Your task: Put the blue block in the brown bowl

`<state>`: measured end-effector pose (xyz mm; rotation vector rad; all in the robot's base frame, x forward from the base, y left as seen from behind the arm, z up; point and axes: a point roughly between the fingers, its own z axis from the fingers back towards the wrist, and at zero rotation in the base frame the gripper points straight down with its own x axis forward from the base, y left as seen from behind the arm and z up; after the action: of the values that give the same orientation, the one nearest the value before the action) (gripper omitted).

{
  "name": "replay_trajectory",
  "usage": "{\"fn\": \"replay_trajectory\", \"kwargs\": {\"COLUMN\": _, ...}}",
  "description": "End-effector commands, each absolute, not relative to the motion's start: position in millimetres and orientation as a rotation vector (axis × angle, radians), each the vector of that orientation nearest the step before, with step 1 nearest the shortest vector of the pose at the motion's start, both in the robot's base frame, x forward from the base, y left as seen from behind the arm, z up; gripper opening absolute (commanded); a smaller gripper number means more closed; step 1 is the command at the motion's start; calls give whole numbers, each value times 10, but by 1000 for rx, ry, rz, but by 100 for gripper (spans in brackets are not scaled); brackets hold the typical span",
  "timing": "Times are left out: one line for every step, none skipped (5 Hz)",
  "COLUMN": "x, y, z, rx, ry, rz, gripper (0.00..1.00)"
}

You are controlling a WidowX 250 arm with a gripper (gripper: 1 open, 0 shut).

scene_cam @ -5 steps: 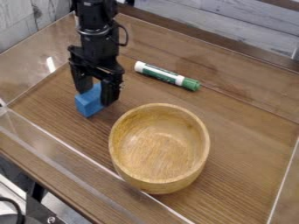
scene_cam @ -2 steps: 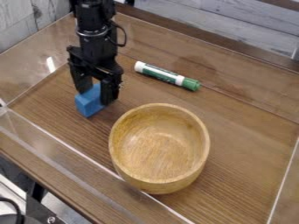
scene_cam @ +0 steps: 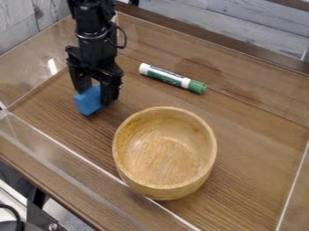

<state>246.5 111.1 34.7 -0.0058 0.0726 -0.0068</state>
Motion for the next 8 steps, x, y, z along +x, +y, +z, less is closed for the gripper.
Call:
{"fn": "replay_trajectory", "kwargs": {"x": 2523, "y": 1151, "z": 395, "rx": 9, "ry": 33, "rz": 3, "gripper": 100}}
{"fn": "replay_trajectory", "kwargs": {"x": 2523, "y": 1140, "z": 388, "rx": 5, "ry": 32, "rz": 3, "gripper": 0}}
{"fn": "replay_trajectory", "kwargs": {"x": 2517, "y": 1119, "z": 453, "rx": 10, "ry": 38, "rz": 3, "gripper": 0}}
{"fn": "replay_trajectory", "kwargs": {"x": 2510, "y": 1096, "z": 538, "rx": 17, "ry": 45, "rz": 5, "gripper": 0}}
{"fn": "replay_trajectory", "kwargs": {"x": 2502, "y": 1073, "z": 616, "rx": 23, "ry": 52, "rz": 6, "gripper": 0}}
{"fn": "replay_trajectory", "kwargs": {"x": 2496, "y": 1049, "z": 700, "rx": 29, "ry": 58, "rz": 8, "gripper": 0}}
{"fn": "replay_trajectory", "kwargs": {"x": 2483, "y": 1022, "z": 767, "rx": 32, "ry": 62, "rz": 8, "gripper": 0}}
{"fn": "replay_trajectory", "kwargs": {"x": 2467, "y": 974, "z": 836, "rx": 33, "ry": 61, "rz": 10, "gripper": 0}}
